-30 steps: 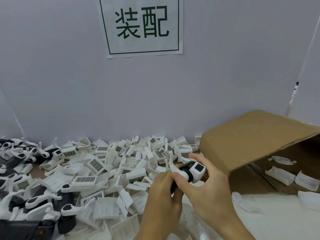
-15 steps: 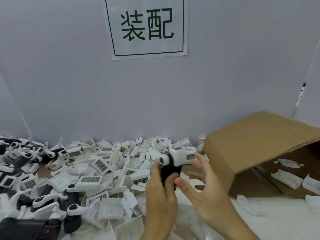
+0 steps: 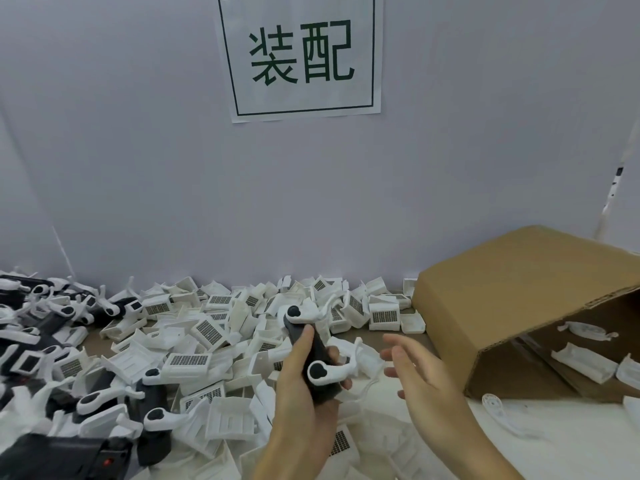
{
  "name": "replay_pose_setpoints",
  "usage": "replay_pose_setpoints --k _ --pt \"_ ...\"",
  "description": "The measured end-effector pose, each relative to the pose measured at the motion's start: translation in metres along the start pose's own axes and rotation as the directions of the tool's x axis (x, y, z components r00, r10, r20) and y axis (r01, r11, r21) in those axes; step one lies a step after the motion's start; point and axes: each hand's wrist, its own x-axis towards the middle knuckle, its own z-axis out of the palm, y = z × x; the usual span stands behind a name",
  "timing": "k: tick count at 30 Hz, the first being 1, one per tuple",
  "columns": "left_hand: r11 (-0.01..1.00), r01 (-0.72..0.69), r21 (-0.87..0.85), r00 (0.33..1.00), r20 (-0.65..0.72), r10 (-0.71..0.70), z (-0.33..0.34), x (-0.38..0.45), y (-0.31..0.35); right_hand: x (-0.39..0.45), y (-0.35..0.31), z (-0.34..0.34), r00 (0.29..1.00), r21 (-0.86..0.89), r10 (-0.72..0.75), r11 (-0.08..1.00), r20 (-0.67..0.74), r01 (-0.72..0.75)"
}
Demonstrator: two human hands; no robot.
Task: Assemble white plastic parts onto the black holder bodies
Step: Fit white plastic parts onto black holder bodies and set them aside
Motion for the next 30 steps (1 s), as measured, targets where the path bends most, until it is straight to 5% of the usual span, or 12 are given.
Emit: replay_pose_setpoints --k 8,14,30 --pt "0.999 0.038 -0.039 0.999 0.012 -0.037 -0.002 -0.001 -0.002 0.000 -0.001 0.002 0.981 -0.065 0.118 0.992 0.155 -0.109" --pt "0.993 0.017 0.117 1.000 0.023 -0.020 -0.001 -0.004 -0.005 -0.006 -0.002 0.005 0.950 0.003 0.055 0.998 0.307 -0.058" --pt "0.971 0.008 0.237 0.985 0.168 -0.049 -0.002 -0.010 -0.009 0.000 0.010 0.020 0.943 0.269 0.178 0.928 0.283 -0.256"
